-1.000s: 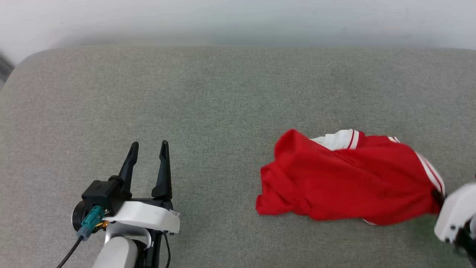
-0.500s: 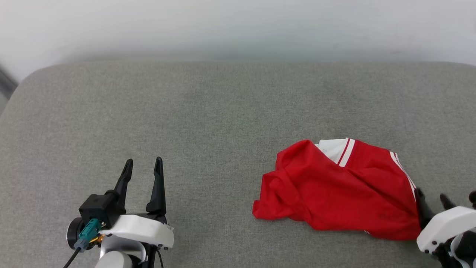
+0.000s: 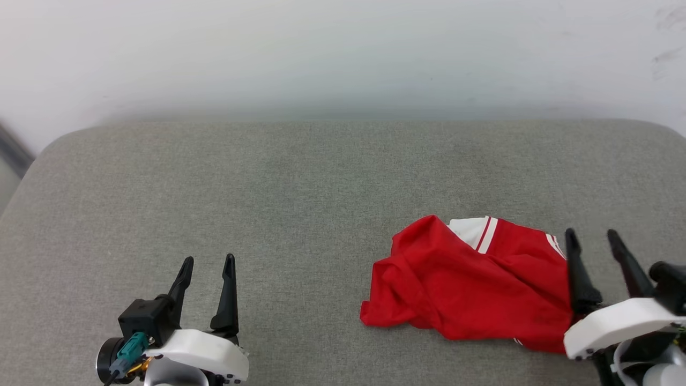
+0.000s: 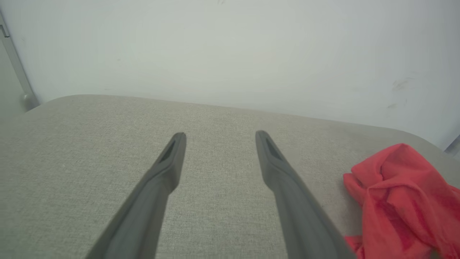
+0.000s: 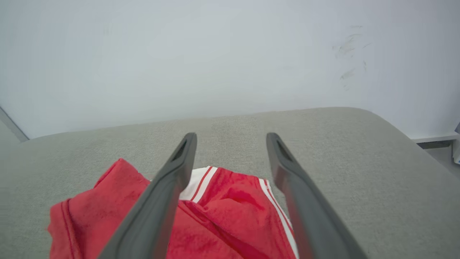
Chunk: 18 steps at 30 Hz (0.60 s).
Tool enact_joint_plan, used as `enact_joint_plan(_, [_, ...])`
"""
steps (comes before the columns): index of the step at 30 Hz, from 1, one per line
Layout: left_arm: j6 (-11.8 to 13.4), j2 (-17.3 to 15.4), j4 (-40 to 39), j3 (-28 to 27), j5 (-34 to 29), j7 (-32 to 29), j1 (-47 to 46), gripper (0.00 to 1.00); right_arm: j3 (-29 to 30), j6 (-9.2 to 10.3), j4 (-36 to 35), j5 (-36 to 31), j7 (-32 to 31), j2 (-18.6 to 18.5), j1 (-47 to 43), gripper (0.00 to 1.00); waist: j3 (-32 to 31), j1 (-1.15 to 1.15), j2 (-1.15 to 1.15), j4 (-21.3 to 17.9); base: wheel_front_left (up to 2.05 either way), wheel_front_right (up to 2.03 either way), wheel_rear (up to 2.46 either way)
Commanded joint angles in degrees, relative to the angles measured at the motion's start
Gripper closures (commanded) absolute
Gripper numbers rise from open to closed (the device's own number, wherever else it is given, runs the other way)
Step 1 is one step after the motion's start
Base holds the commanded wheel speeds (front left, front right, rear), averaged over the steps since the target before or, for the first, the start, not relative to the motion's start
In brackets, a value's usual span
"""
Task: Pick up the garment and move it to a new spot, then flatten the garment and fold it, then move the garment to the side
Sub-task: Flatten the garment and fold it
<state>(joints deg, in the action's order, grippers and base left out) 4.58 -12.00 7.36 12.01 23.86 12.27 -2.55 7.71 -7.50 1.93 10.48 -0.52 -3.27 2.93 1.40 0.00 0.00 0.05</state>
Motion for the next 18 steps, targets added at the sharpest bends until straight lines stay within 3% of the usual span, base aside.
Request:
enact_joint_plan(1, [0.20,-0.22,-0.35,0.02,-0.10,-0.13,0.51,0.00,-0.34,0.02,-0.47,-0.49,0.16,0.32,-0.77,0.00,-0.11,0.00,0.00,-0.02,0.00,0.00,0.00])
enact_joint_plan(9, [0.94,-0.92,-1.12,0.26,-0.08,-1.64,0.97,0.00,-5.28,0.03,-5.49,0.01,-1.45,0.45,-4.69,0.00,-1.14,0.00,0.00,-0.72,0.00,0.00,0.00])
enact_joint_plan(18, [1.29,-1.37,-2.70,1.09,-0.02,-4.20,-1.12,0.00,-6.05,0.03,-7.59,1.44,-2.22,0.47,-5.09,0.00,-0.79,0.00,0.00,-1.79,0.00,0.00,0.00])
